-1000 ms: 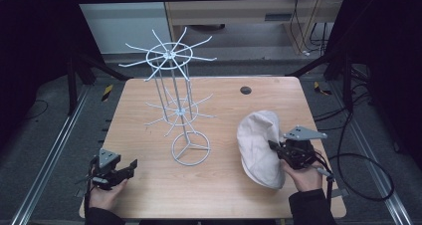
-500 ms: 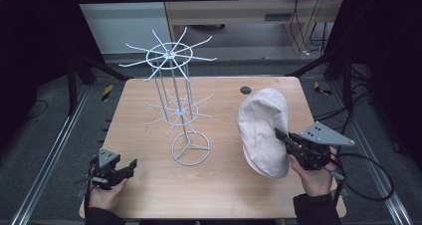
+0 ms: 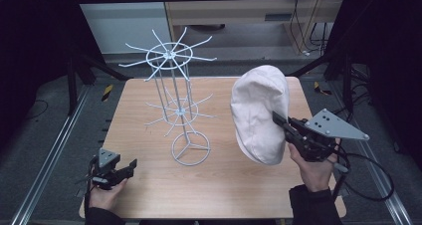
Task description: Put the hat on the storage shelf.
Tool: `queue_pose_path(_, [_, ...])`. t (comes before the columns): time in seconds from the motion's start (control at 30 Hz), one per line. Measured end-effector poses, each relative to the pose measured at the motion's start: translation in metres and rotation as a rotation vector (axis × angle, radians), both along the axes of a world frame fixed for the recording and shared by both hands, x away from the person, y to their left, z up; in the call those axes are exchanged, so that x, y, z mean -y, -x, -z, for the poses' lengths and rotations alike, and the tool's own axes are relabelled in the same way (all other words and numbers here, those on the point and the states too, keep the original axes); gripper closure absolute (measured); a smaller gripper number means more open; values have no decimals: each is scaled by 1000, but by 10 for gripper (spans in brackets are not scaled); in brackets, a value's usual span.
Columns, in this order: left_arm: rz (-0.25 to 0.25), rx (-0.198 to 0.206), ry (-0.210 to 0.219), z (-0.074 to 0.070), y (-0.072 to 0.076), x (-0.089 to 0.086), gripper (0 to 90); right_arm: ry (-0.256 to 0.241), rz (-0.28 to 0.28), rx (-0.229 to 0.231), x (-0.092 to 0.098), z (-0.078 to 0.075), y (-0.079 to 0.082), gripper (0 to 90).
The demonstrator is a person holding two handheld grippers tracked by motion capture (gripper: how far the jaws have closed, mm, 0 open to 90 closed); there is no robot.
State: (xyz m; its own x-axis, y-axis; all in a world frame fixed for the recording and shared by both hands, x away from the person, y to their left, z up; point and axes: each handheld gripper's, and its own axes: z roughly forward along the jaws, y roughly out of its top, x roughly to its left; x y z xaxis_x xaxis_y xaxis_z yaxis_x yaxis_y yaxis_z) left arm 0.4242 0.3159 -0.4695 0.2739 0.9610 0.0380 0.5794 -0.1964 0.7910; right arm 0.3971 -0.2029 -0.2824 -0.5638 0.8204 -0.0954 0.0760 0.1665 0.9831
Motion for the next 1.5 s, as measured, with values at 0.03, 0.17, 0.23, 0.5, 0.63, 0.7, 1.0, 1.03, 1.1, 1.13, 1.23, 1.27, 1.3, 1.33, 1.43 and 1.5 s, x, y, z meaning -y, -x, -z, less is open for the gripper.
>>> queue_pose_path(0.03, [0,-1,0,0,0,0,344,-4,-3,8,-1,-2,-1,883])
queue_pose_path(0.17, [-1,0,0,0,0,0,344,-22,-20,51,-7,-12,-1,883])
queue_pose_path(0.23, [-1,-1,1,0,0,0,344,-22,-25,61,-8,-14,-1,883])
queue_pose_path(0.5, [-1,-3,3,0,0,0,344,-41,-40,126,-13,-35,4,884])
queue_pose_path(0.63, [-3,-2,4,0,0,0,344,-53,-44,159,-14,-47,8,884])
queue_pose_path(0.7, [-2,-3,5,0,0,0,345,-58,-44,175,-15,-52,9,884])
queue_pose_path(1.0, [-3,-2,3,0,-1,0,344,-77,-63,230,-23,-74,11,883])
queue_pose_path(1.03, [-2,-3,3,0,-1,0,344,-79,-72,233,-26,-76,10,884])
queue_pose_path(1.1, [0,-3,1,0,-1,0,344,-79,-85,236,-33,-79,6,884])
queue_pose_path(1.13, [0,-3,1,0,-1,0,344,-79,-85,236,-33,-79,6,884])
queue_pose_path(1.23, [0,-6,0,0,-1,-1,345,-74,-102,247,-42,-82,-1,884])
queue_pose_path(1.27, [-1,-6,0,0,-1,-1,345,-71,-104,248,-45,-83,-3,884])
queue_pose_path(1.3, [-1,-6,0,0,-1,-1,344,-67,-110,251,-47,-84,-5,884])
queue_pose_path(1.33, [-1,-6,0,0,-1,-1,344,-63,-113,249,-50,-84,-7,884])
queue_pose_path(1.43, [-2,-3,1,0,0,-1,344,-53,-118,245,-54,-84,-11,884])
queue_pose_path(1.5, [-2,-4,0,1,-1,-1,344,-37,-129,234,-61,-79,-16,884])
